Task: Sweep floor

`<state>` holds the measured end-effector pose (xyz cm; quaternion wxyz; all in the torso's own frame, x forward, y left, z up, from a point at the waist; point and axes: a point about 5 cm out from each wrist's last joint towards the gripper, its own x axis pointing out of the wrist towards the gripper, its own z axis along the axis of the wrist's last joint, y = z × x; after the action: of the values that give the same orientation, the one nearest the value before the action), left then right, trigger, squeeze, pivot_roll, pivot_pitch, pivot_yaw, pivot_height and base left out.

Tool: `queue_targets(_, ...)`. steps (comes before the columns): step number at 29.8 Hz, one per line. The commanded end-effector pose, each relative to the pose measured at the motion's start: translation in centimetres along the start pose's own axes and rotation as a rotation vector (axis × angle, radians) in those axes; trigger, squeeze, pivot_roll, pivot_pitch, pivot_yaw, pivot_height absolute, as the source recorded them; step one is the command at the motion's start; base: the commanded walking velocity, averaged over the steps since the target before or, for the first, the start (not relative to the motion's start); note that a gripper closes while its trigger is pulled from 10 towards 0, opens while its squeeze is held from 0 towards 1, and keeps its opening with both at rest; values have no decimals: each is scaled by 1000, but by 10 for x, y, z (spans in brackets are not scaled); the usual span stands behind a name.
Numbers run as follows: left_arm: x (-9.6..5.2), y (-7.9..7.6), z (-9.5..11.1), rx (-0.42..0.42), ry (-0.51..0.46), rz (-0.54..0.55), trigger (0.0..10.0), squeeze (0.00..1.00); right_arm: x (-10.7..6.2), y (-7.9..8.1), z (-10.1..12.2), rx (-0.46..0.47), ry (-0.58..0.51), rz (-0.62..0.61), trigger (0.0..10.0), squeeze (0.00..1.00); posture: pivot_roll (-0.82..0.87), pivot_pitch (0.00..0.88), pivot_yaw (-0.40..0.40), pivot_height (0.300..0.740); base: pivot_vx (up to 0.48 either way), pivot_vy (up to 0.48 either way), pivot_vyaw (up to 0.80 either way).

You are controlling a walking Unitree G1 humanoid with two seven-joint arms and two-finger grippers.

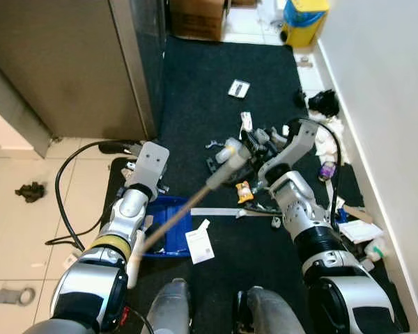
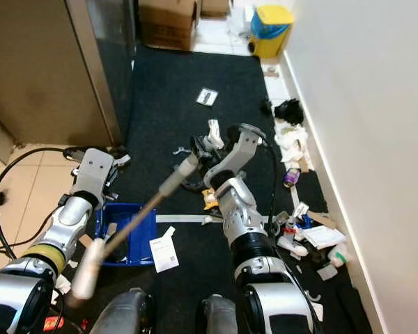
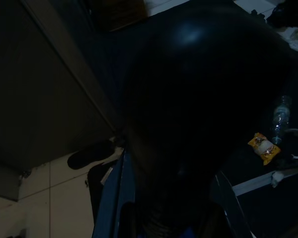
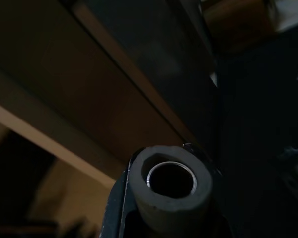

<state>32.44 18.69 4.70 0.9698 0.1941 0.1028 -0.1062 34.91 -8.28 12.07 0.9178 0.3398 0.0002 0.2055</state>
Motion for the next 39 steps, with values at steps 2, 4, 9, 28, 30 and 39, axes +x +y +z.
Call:
queue_targets(2,-9,-20,-24,-8,111,-78,0,0,19,74,-31,266,0,159,10000,0,-7,146,-121,740,0,0,0)
queue_targets(4,-10,-19,-25,-7,113,-77,0,0,22,85,-15,284,-40,228,10000,0,-1,143,-122,740,0,0,0)
queue_targets(9,-11,-19,-27,2,117,-82,0,0,22,63,13,130,-49,267,10000,0,1,139,-118,740,0,0,0)
queue_targets(28,-16,-24,-31,88,106,-172,0,0,10,-21,72,-327,-7,45,10000,0,29,125,-120,740,0,0,0)
queue_targets(30,-16,-24,-31,87,108,-172,0,0,10,-22,69,-341,16,50,10000,0,29,125,-120,740,0,0,0)
queue_targets(39,-21,-22,-38,90,128,-168,0,0,3,-30,50,-469,130,54,10000,0,31,119,-123,740,0,0,0)
